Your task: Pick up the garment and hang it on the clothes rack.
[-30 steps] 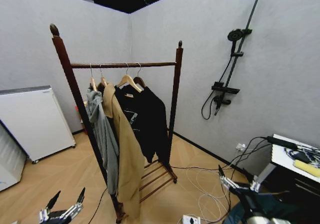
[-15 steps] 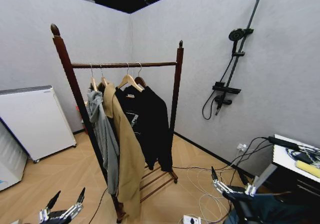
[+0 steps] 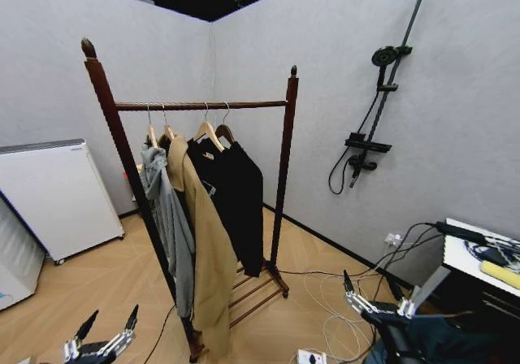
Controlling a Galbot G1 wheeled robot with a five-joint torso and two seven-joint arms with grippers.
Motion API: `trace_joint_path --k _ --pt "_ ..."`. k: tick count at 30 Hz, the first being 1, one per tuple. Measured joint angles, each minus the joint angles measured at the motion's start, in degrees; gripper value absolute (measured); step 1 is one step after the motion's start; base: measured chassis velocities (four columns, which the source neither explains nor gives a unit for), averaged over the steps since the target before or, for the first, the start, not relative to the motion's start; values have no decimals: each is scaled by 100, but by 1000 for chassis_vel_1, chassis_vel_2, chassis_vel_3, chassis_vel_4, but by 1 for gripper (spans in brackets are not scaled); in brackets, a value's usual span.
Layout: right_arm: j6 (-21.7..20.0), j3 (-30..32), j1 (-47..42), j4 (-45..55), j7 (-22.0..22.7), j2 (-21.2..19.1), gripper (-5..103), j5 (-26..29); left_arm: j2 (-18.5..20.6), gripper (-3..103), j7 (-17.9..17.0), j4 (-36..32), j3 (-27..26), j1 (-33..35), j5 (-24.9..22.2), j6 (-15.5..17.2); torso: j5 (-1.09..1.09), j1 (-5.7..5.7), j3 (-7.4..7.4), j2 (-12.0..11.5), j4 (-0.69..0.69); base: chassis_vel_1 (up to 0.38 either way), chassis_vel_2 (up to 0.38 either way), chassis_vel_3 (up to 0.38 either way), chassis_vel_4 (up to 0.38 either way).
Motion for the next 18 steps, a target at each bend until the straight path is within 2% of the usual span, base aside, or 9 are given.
trace_joint_path --k 6,18 --pt "-2 0 6 -4 2 -2 100 4 0 100 0 0 0 0 0 0 0 0 0 0 0 0 0 0 0" --pt "-5 -1 12 -9 2 -5 100 10 0 100 0 0 0 0 0 0 0 0 0 0 0 -68 -61 -69 -73"
